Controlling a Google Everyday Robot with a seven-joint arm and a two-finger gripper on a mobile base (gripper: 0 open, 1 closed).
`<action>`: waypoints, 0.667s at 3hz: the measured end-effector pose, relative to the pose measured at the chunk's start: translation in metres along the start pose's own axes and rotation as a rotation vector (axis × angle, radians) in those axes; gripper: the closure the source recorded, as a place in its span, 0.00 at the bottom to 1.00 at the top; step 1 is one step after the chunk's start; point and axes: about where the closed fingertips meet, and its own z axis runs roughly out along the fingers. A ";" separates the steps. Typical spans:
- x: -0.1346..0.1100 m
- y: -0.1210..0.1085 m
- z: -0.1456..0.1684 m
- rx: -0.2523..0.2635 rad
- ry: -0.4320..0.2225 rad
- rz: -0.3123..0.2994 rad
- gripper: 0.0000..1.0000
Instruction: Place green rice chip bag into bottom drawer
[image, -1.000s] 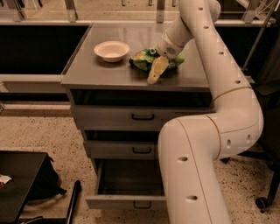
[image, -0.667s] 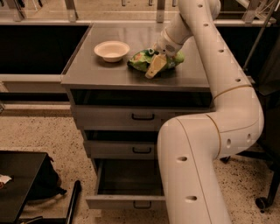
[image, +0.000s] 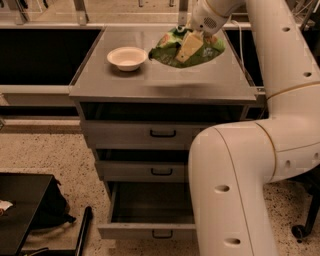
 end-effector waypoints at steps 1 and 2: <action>-0.006 0.016 -0.070 0.035 -0.015 0.037 1.00; 0.008 0.031 -0.131 0.074 -0.071 0.075 1.00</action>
Offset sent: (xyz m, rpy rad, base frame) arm -0.2523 -0.0880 0.0372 0.0597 0.1129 -0.0437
